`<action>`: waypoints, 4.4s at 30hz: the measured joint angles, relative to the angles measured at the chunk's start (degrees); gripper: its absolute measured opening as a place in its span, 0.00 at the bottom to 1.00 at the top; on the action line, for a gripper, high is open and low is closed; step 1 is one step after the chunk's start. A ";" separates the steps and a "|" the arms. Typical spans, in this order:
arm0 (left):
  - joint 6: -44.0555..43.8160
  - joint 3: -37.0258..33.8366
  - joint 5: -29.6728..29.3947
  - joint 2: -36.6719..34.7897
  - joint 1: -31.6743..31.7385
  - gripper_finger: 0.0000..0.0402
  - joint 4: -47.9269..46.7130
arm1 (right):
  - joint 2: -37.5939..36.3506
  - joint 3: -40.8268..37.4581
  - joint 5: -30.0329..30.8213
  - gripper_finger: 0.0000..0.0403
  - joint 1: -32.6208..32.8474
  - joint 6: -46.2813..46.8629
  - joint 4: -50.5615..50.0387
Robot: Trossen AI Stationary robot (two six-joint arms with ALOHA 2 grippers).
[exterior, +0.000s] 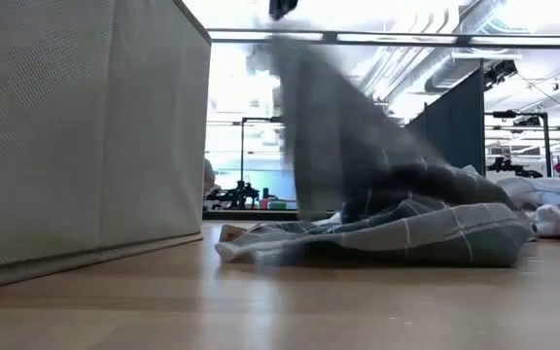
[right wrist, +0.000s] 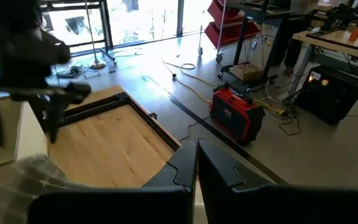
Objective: Fold towel
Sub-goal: Move the bin to the top left of the table, then fold the gray towel
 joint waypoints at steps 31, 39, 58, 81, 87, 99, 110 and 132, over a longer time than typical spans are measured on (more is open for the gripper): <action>23.93 -31.57 -15.50 -26.83 -8.63 0.62 -41.89 | -0.15 -4.76 2.10 0.00 0.02 1.91 -1.51; 24.12 -43.37 -17.61 -26.83 -8.52 0.58 -41.92 | -0.14 -10.58 2.62 0.00 0.02 3.39 -1.09; 32.54 -29.54 -20.22 -26.79 5.89 0.01 -41.69 | -0.57 -11.69 3.98 0.00 0.02 3.50 0.20; 74.58 -24.90 -47.21 -17.73 36.07 0.00 -36.36 | -0.55 -11.69 5.11 0.00 0.02 3.03 0.14; 73.30 -24.87 -56.40 -14.63 39.56 0.00 -29.34 | -0.55 -11.69 6.30 0.00 0.00 3.00 0.09; 69.76 -24.88 -56.78 -12.60 40.35 0.02 -27.92 | -0.55 -11.69 8.42 0.00 0.02 1.52 0.09; 68.70 -24.88 -57.85 -12.62 39.17 0.24 -17.06 | -0.55 -11.67 7.15 0.00 0.02 1.99 0.09; 62.98 -24.88 -82.47 -20.35 21.82 0.46 -9.75 | 0.28 -11.67 1.25 0.00 0.00 3.62 0.21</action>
